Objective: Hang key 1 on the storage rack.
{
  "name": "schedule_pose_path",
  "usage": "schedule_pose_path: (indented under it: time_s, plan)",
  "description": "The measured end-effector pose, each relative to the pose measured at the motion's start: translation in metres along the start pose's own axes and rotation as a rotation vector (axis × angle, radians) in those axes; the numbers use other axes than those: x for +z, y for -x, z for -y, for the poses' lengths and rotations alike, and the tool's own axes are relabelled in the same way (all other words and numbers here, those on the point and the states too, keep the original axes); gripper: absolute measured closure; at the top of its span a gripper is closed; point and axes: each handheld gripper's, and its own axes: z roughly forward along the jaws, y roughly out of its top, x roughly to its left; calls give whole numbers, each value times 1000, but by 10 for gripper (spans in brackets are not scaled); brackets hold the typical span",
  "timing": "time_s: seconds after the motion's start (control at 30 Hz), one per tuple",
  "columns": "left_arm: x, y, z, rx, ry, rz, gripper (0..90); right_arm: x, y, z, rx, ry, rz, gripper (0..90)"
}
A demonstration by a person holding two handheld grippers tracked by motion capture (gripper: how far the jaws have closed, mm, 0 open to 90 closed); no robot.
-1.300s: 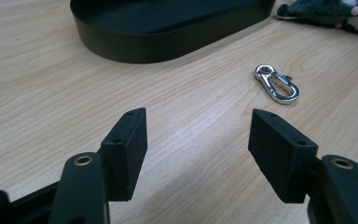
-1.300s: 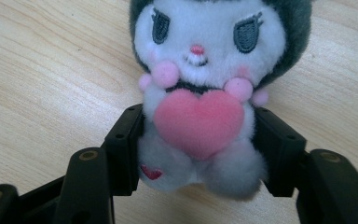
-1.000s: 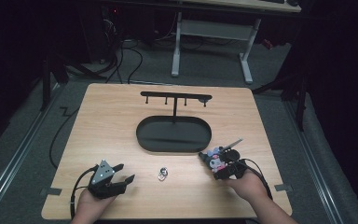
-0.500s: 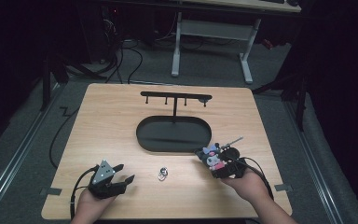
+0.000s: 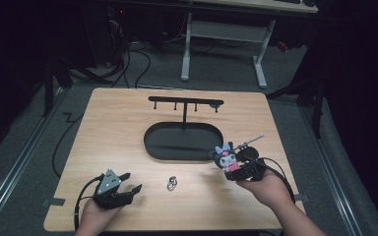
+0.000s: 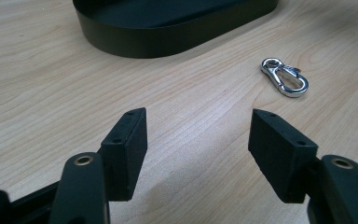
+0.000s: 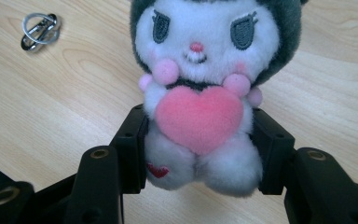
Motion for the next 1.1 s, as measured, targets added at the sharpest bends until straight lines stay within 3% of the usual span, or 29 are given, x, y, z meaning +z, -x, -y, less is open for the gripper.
schedule_pose_path:
  time_s: [0.23, 0.47, 0.73, 1.1]
  plan:
    - [-1, 0, 0, 2, 1, 1, 379, -14, 2, -5, -11, 9, 18, 485]
    - [0, 1, 0, 6, -6, 5, 379, -20, 5, -8, -2, 12, 7, 486]
    - [1, 1, 0, 11, -8, 8, 379, -38, 6, -28, 0, 29, 7, 484]
    - [0, 1, 0, 7, -4, 9, 379, -52, 4, -50, 1, 61, 3, 486]
